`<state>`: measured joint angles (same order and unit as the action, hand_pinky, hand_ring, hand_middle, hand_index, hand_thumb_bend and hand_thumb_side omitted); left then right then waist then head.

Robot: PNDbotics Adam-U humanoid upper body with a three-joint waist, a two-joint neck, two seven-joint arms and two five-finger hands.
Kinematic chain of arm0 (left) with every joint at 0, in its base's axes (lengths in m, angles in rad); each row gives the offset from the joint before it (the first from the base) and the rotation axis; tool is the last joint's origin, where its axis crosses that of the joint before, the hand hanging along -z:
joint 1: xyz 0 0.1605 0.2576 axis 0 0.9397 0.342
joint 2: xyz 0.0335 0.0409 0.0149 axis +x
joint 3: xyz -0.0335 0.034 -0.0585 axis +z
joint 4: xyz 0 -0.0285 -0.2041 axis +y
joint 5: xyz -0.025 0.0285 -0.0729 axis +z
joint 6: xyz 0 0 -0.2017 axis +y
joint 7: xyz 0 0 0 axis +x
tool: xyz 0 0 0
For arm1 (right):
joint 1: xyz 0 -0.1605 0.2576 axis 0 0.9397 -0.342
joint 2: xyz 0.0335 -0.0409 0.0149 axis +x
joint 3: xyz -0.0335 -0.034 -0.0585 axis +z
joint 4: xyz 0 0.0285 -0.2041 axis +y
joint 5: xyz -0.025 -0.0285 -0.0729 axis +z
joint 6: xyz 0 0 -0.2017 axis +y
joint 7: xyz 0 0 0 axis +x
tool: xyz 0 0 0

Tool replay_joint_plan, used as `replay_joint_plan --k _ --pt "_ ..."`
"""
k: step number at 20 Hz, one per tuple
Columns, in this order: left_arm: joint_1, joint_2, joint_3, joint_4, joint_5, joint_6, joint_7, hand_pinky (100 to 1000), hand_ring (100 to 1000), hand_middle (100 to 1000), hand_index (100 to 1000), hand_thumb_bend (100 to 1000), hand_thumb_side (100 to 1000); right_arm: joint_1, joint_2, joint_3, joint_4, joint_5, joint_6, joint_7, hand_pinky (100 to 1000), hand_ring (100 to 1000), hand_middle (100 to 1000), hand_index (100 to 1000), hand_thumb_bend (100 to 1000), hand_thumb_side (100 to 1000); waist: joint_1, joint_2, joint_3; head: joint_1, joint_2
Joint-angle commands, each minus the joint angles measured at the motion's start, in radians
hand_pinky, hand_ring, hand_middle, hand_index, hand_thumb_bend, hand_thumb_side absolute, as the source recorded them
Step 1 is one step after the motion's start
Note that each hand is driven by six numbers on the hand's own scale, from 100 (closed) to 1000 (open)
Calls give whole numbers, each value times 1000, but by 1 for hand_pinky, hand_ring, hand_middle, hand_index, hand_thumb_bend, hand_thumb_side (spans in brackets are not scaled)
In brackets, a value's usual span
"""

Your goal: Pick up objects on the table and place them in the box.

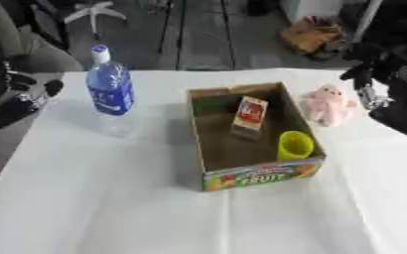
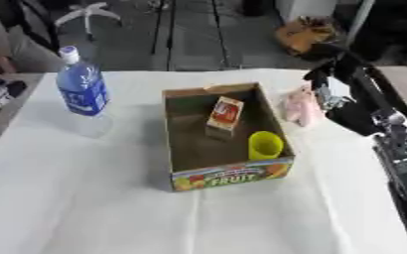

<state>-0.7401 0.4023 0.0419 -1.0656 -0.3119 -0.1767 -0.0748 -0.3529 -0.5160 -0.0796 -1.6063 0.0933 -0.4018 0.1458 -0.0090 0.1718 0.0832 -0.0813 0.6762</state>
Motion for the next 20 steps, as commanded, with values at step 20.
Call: replay_joint_plan --k 20 --pt "-151 71 23 127 54 -119 -29 712 709 715 880 903 514 -33 -33 -2 -44 23 -22 6 720 647 779 926 100 534 -2 71 -45 30 -57"
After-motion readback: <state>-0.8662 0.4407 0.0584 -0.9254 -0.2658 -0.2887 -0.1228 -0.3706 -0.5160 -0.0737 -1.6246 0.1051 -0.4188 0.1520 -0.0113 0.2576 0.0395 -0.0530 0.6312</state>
